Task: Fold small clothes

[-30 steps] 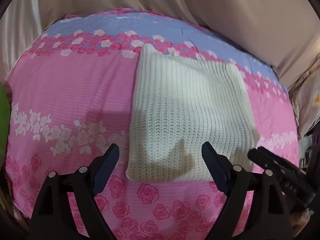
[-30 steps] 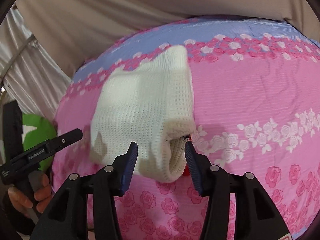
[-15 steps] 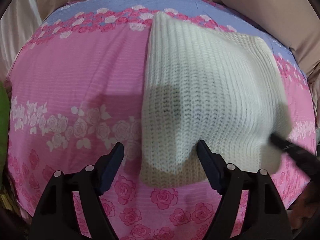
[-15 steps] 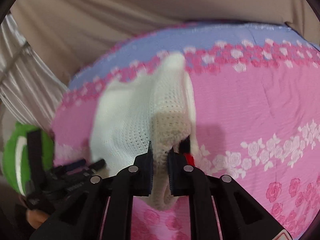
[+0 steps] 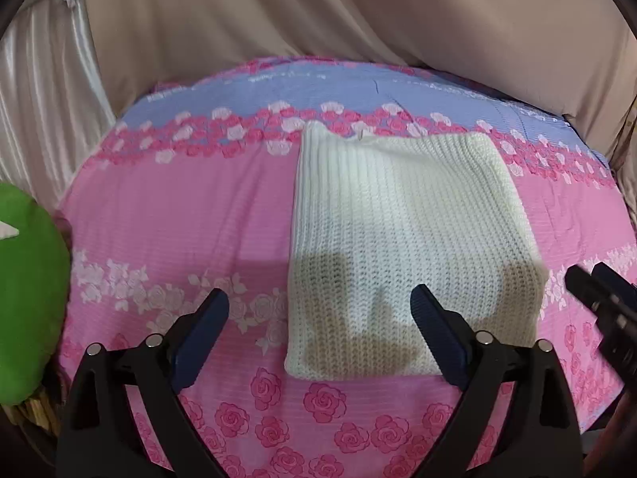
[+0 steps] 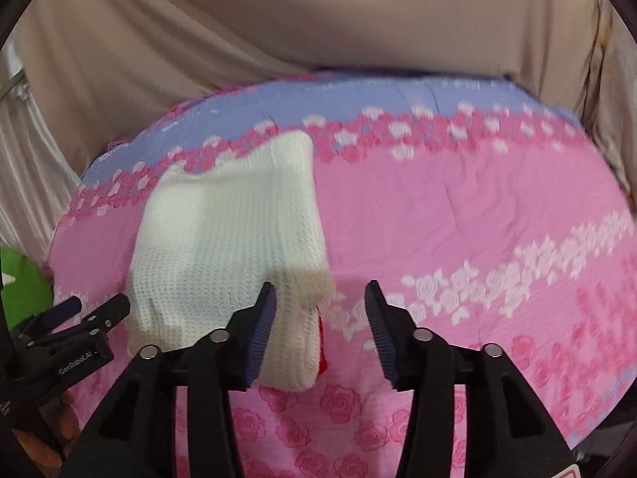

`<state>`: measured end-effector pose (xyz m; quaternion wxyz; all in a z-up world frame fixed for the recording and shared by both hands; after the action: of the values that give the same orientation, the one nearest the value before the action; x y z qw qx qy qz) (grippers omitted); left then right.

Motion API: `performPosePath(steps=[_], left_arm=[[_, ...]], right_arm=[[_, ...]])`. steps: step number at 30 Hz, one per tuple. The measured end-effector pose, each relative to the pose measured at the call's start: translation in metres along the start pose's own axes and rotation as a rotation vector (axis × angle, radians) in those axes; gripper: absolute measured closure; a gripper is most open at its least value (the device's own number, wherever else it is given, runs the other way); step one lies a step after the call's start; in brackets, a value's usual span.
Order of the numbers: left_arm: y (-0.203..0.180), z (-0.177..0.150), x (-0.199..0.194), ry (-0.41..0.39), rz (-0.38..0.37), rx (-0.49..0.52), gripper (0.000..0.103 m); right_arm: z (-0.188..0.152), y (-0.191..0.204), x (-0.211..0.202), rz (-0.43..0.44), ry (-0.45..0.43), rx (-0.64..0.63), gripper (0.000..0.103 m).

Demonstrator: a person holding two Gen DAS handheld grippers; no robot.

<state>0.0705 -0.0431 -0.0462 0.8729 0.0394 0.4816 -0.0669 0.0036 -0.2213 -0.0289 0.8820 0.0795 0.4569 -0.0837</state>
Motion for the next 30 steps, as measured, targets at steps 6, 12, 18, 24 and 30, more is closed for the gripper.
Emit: performPosePath(steps=[6,12,18,24,30], left_arm=[[-0.01,-0.008,0.002,0.006,0.03,0.004,0.012],[-0.012,-0.013,0.001,-0.003,0.059,0.009,0.012],[-0.018,-0.014,-0.002,-0.016,0.072,0.018,0.012],[-0.023,-0.013,-0.008,-0.041,0.086,0.027,0.012],[-0.024,-0.015,-0.008,-0.041,0.1,0.018,0.012]], right_arm=[[-0.014,0.018,0.011,-0.018,0.058,-0.05,0.048],[-0.023,0.015,0.017,-0.046,0.087,-0.016,0.048],[-0.024,0.021,0.015,-0.047,0.08,-0.039,0.046],[-0.024,0.024,0.011,-0.056,0.071,-0.044,0.046],[-0.026,0.022,0.012,-0.067,0.082,-0.043,0.046]])
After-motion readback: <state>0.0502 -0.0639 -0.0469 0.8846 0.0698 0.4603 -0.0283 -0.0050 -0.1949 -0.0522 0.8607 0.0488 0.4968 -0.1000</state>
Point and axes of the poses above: each gripper's, at about its wrist camera, not at the fingertips, and x roughly the way its jaws point, y to its left, z to its top, the point moved 4 cm from there along x, roughly the way its jaws point, and after that the axes turned 4 degrees about -x, right-handed, at the moved point
